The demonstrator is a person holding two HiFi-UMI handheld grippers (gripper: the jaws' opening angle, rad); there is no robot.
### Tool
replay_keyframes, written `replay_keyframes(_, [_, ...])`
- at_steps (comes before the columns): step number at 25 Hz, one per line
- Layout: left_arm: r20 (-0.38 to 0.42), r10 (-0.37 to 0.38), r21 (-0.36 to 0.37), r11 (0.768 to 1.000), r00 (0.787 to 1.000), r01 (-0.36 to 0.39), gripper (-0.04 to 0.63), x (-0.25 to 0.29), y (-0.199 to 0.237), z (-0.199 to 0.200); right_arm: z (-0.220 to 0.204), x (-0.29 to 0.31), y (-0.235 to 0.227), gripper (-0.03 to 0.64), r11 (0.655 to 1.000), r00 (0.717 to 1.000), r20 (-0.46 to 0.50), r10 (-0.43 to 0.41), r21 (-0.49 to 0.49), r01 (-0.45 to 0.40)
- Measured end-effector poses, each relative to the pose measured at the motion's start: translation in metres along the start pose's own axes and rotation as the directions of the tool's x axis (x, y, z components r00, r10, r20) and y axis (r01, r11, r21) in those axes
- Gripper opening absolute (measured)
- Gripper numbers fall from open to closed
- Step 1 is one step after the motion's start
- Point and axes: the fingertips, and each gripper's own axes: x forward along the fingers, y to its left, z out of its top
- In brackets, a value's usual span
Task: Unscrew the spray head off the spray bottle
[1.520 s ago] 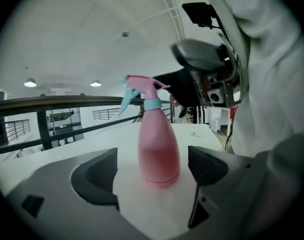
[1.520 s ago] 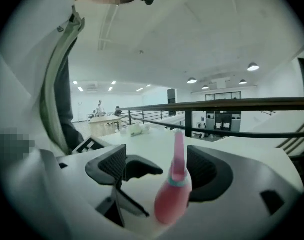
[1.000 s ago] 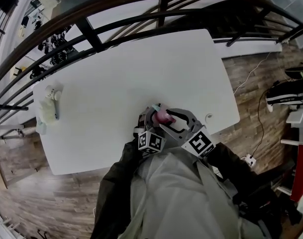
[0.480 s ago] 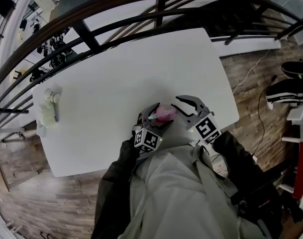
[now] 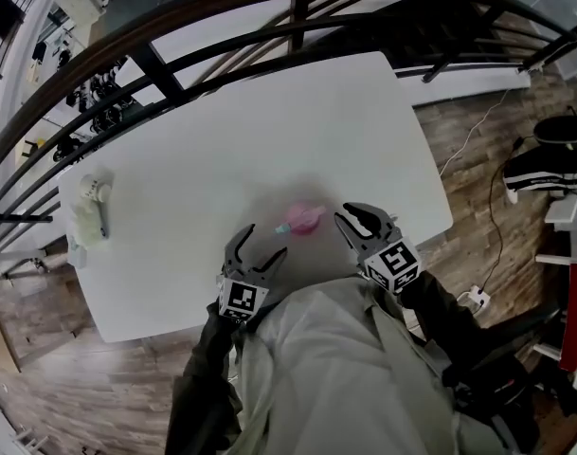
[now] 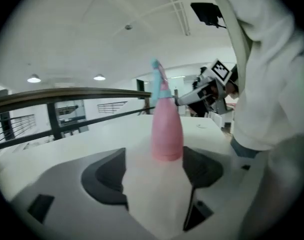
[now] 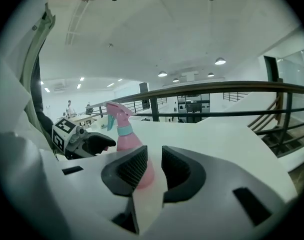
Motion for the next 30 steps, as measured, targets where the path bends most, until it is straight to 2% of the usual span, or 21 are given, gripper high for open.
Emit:
replay_keyframes(2, [0.027, 0.150, -0.089, 0.985, 0.988, -0.147, 0.226, -0.027, 0.029, 0.007, 0.002, 0.000, 0.001, 0.021, 0.999, 0.999, 0.025, -0.023, 0.033, 0.022])
replay_keyframes(4, [0.062, 0.284, -0.185, 0.945, 0.957, -0.269, 0.047, -0.047, 0.051, 0.014, 0.004, 0.002, 0.002, -0.003, 0.998, 0.999, 0.040, -0.036, 0.056, 0.034])
replay_keyframes(5, [0.073, 0.327, -0.230, 0.925, 0.942, -0.303, 0.006, -0.053, 0.057, 0.016, 0.004, 0.004, 0.006, -0.003, 0.998, 0.999, 0.042, -0.032, 0.049, 0.030])
replay_keyframes(6, [0.079, 0.351, -0.267, 0.909, 0.933, -0.319, 0.006, -0.055, 0.059, 0.018, 0.004, 0.006, 0.010, -0.003, 0.999, 0.999, 0.042, -0.021, 0.031, 0.020])
replay_keyframes(8, [0.086, 0.356, -0.302, 0.899, 0.930, -0.317, 0.006, -0.053, 0.058, 0.022, 0.002, 0.010, 0.019, -0.005, 1.000, 0.999, 0.036, 0.002, -0.005, -0.002])
replay_keyframes(12, [0.057, 0.326, -0.301, 0.907, 0.944, -0.295, 0.006, -0.042, 0.043, 0.017, -0.009, 0.015, 0.028, -0.005, 1.000, 1.000, 0.015, 0.015, -0.005, -0.015])
replay_keyframes(17, [0.057, 0.273, -0.279, 0.928, 0.960, -0.247, 0.006, -0.031, 0.027, 0.020, -0.017, 0.013, 0.029, -0.005, 1.000, 1.000, -0.005, 0.013, -0.012, -0.013])
replay_keyframes(23, [0.027, 0.270, -0.304, 0.919, 0.963, -0.249, 0.006, -0.030, 0.026, 0.012, -0.018, 0.014, 0.030, -0.005, 1.000, 1.000, -0.012, 0.010, -0.016, -0.010])
replay_keyframes(30, [0.006, 0.248, -0.296, 0.926, 0.969, -0.236, 0.006, -0.024, 0.020, 0.007, -0.021, 0.014, 0.025, -0.005, 1.000, 1.000, -0.023, 0.005, -0.018, -0.005])
